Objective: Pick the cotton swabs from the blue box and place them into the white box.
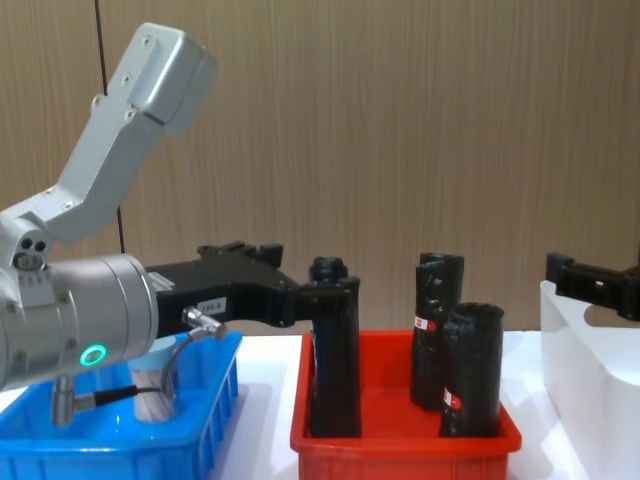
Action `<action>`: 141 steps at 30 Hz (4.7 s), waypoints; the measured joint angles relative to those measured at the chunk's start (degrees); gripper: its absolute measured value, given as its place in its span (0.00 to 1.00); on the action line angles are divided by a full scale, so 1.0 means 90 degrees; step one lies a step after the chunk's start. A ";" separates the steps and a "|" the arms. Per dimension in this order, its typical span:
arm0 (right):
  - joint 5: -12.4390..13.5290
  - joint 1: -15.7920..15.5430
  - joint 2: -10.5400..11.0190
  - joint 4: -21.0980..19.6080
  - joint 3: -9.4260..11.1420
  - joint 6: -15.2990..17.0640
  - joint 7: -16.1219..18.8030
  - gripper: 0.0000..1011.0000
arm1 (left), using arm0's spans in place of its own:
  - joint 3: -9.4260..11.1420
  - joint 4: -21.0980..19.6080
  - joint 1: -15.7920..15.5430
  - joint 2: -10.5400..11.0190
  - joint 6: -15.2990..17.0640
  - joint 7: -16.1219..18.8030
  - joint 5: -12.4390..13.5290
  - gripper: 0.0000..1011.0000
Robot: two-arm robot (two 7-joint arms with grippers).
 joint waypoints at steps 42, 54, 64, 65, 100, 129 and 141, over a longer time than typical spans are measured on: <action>0.0003 0.0004 0.0002 0.0005 0.0004 0.0005 0.0010 0.99 | 0.0260 -0.0813 0.0612 -0.0036 -0.0344 0.2343 0.0490 0.99; 0.0008 0.0033 0.0034 0.0022 0.0007 0.0133 0.0303 0.99 | 0.0256 -0.0813 0.0610 -0.0036 -0.0344 0.2343 0.0488 0.99; -0.0057 0.0241 0.0073 0.0222 -0.0005 0.0493 0.0967 0.99 | 0.0255 -0.0809 0.0609 -0.0036 -0.0340 0.2343 0.0485 0.99; -0.0066 0.0264 0.0071 0.0249 -0.0007 0.0524 0.1029 0.99 | 0.0255 -0.0809 0.0609 -0.0036 -0.0339 0.2343 0.0485 0.99; -0.0615 0.1782 -0.0571 0.2294 -0.0262 0.0883 0.2191 0.99 | 0.0256 -0.0808 0.0610 -0.0036 -0.0340 0.2342 0.0485 0.99; -0.0643 0.2215 -0.0760 0.2807 -0.0326 0.0877 0.2317 0.52 | 0.0256 -0.0808 0.0610 -0.0036 -0.0340 0.2342 0.0485 0.99; -0.0458 0.2119 -0.0687 0.2227 -0.0275 0.0883 0.2136 0.46 | 0.0256 -0.0809 0.0610 -0.0036 -0.0340 0.2342 0.0485 0.99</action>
